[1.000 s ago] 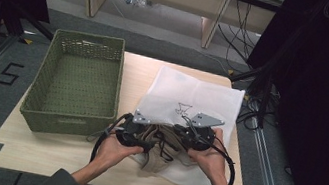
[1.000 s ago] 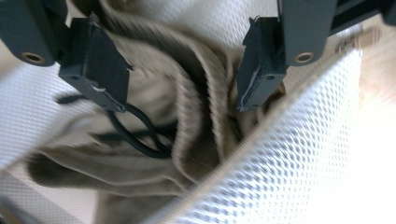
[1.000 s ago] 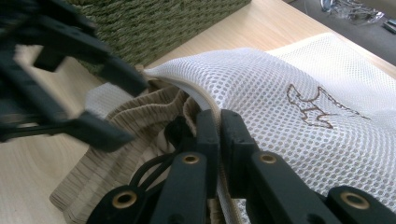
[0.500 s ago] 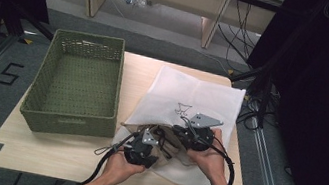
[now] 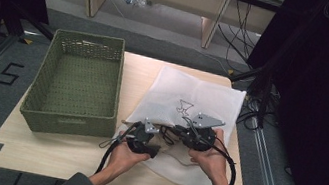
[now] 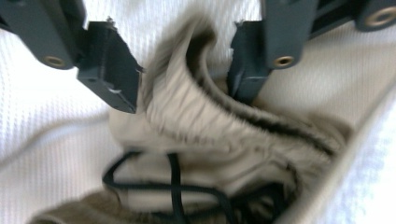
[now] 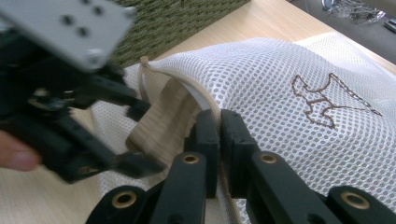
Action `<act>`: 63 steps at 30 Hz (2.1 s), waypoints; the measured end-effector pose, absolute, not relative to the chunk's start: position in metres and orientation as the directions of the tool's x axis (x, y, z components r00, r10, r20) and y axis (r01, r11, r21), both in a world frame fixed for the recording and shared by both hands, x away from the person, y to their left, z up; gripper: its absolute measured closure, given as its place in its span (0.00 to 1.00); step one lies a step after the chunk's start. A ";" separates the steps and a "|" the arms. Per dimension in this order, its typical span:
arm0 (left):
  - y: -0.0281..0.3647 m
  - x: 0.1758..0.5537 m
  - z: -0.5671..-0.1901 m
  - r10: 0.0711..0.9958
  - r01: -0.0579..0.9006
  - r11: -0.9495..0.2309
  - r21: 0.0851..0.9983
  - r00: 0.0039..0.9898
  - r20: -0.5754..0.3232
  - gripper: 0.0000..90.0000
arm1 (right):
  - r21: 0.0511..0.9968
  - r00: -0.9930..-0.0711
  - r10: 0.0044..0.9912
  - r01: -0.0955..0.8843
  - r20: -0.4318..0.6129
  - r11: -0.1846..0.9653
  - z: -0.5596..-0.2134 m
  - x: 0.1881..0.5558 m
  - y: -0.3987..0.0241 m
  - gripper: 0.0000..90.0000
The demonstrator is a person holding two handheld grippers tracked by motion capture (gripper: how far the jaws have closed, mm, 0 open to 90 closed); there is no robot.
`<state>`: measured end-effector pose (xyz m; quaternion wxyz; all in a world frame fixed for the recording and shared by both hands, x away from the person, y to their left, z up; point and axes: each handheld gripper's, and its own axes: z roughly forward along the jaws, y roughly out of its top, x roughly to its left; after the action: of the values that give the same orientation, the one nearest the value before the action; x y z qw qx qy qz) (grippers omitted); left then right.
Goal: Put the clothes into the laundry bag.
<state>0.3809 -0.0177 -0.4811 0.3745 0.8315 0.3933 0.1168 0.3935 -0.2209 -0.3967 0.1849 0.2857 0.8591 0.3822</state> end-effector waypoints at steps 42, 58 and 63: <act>-0.047 0.429 -0.494 0.781 0.525 -0.362 0.771 0.622 -0.057 0.93 | 0.755 -0.765 0.639 0.368 -0.086 0.543 -0.401 0.396 -0.228 0.97; 0.011 0.375 -0.473 0.694 0.479 -0.461 0.747 0.719 -0.032 0.61 | 0.699 -0.774 0.630 0.415 -0.065 0.582 -0.421 0.397 -0.224 0.97; 0.029 0.361 -0.469 0.682 0.456 -0.482 0.748 0.731 -0.005 0.53 | 0.642 -0.790 0.608 0.425 -0.080 0.638 -0.436 0.399 -0.222 0.97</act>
<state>0.3605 0.0289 -0.4689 0.3824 0.8481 0.3356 0.1481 0.3992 -0.2216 -0.4358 0.1459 0.2891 0.8930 0.3124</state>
